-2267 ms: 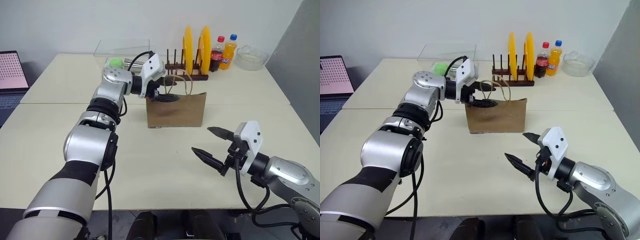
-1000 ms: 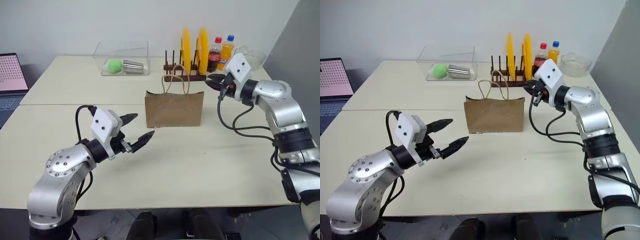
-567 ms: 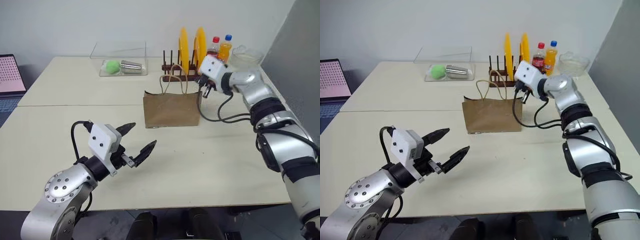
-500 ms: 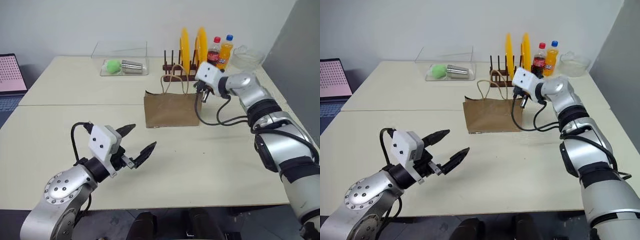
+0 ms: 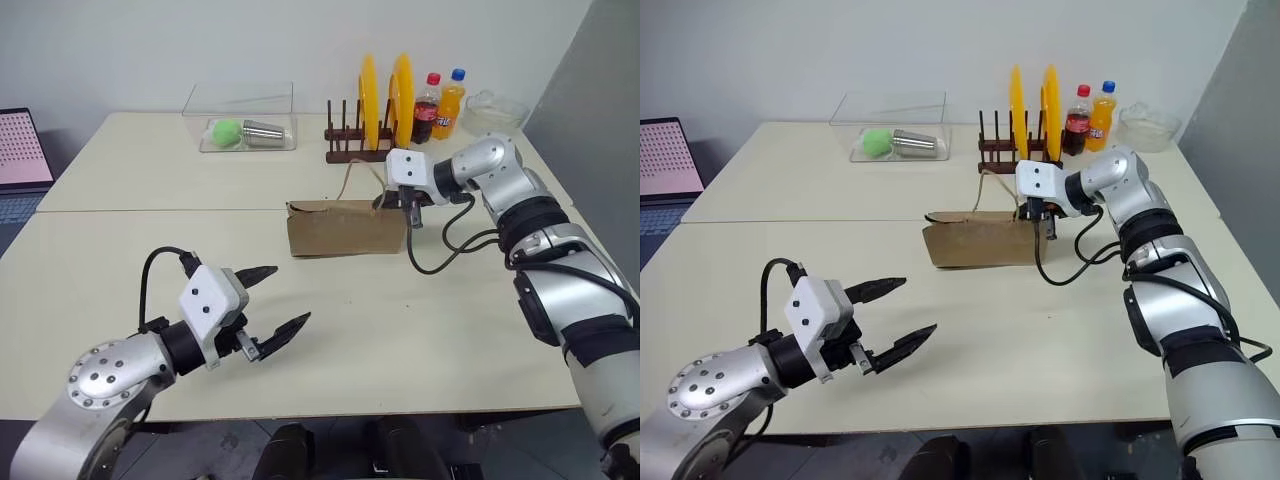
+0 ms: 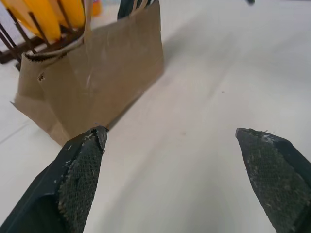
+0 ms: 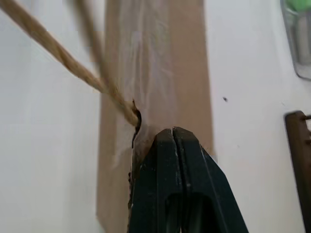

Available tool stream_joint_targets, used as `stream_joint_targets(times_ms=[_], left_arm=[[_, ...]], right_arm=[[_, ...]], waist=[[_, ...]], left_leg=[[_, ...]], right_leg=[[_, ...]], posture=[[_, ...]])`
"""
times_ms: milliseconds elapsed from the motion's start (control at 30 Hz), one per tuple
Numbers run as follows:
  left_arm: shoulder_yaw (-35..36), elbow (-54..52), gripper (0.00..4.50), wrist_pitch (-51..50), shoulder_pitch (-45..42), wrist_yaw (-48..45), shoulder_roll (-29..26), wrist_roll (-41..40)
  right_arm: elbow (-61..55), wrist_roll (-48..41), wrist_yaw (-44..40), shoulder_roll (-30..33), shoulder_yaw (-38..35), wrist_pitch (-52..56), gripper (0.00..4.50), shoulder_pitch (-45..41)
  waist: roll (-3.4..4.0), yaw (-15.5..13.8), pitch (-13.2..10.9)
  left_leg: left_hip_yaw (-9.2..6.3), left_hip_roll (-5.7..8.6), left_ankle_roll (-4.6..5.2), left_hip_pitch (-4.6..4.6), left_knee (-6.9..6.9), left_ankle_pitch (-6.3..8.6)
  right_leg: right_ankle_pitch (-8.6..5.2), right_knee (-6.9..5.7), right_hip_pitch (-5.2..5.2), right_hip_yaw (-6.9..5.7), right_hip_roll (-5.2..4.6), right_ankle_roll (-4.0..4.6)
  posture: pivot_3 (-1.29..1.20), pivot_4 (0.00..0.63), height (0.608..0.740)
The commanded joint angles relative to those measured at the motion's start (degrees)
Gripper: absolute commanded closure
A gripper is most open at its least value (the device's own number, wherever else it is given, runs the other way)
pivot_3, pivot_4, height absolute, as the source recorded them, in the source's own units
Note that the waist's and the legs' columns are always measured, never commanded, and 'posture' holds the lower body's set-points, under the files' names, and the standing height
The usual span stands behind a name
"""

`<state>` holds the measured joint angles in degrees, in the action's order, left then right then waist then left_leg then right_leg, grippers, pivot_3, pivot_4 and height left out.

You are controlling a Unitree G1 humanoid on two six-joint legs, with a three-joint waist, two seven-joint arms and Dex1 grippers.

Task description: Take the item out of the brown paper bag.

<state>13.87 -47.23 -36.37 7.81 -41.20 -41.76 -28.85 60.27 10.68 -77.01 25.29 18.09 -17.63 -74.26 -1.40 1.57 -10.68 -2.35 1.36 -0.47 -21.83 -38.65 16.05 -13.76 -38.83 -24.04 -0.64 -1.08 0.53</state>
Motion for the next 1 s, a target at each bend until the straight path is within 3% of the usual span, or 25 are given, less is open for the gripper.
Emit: stream_joint_targets(times_ms=[33,233,467,600,667,833,1000], left_arm=[[1.2,0.68,0.0,3.35,0.9,-3.55,-2.44,0.05],[1.25,3.62,0.0,6.09,0.45,-7.72,-5.91,0.3],[0.67,8.5,0.0,9.9,-2.86,-11.6,-8.8,1.03],[-2.11,10.06,0.0,11.95,-6.59,-13.38,-9.01,1.51],[-6.11,11.68,0.0,14.35,-10.33,-14.73,-9.04,3.86],[-15.6,17.84,0.0,22.22,-19.1,-20.02,-8.23,9.68],[-23.95,26.25,0.0,33.06,-25.99,-28.19,-6.43,13.98]], right_arm=[[-10.21,-3.42,-5.18,1.95,-1.36,3.06,4.47,3.48],[-25.42,-6.09,-7.89,3.87,-1.25,10.07,4.47,11.1],[-33.75,-8.34,-6.77,5.75,-2.8,13.8,4.47,14.3],[-45.14,-13.36,-6.45,9.42,-6.42,20.74,4.47,19.4],[-56.12,-17.09,-3.91,12.52,-10.48,29.11,4.47,26.28],[-78.6,-24.22,2.87,19.3,-20.34,45.81,3.04,43.15],[-97.35,-31.75,9.49,22.0,-29.58,57.43,1.26,59.86]], waist=[[0.01,-0.03,-0.01],[0.06,-0.1,-0.04],[0.11,-0.09,-0.07],[0.13,-0.47,-0.08],[0.13,-1.11,-0.08],[0.14,-2.25,-0.09],[0.21,-2.05,-0.12]], left_leg=[[0.01,0.0,0.0,0.0,0.01,0.0],[-0.02,-0.02,0.0,0.0,0.05,0.0],[-0.02,-0.01,0.0,-0.01,0.05,0.0],[-0.08,-0.02,0.0,-0.07,0.05,0.0],[-0.1,-0.01,0.0,-0.1,0.07,0.01],[-0.14,0.0,0.0,-0.17,0.18,0.01],[-0.02,-0.03,0.0,-0.11,0.25,0.01]], right_leg=[[0.0,0.01,0.0,0.01,-0.01,0.0],[0.0,0.04,0.0,-0.02,-0.01,0.0],[-0.01,0.05,-0.02,-0.03,-0.01,0.0],[-0.01,0.13,-0.01,-0.1,-0.01,-0.01],[-0.01,0.2,0.0,-0.11,-0.02,-0.01],[-0.02,0.32,0.0,-0.15,-0.03,-0.03],[-0.19,0.35,-0.01,-0.1,-0.01,-0.32]], posture=[[0.0,0.15,0.74],[0.0,0.15,0.74],[0.0,0.15,0.74],[0.0,0.15,0.74],[0.0,0.15,0.74],[0.0,0.15,0.74],[0.0,0.15,0.74]])
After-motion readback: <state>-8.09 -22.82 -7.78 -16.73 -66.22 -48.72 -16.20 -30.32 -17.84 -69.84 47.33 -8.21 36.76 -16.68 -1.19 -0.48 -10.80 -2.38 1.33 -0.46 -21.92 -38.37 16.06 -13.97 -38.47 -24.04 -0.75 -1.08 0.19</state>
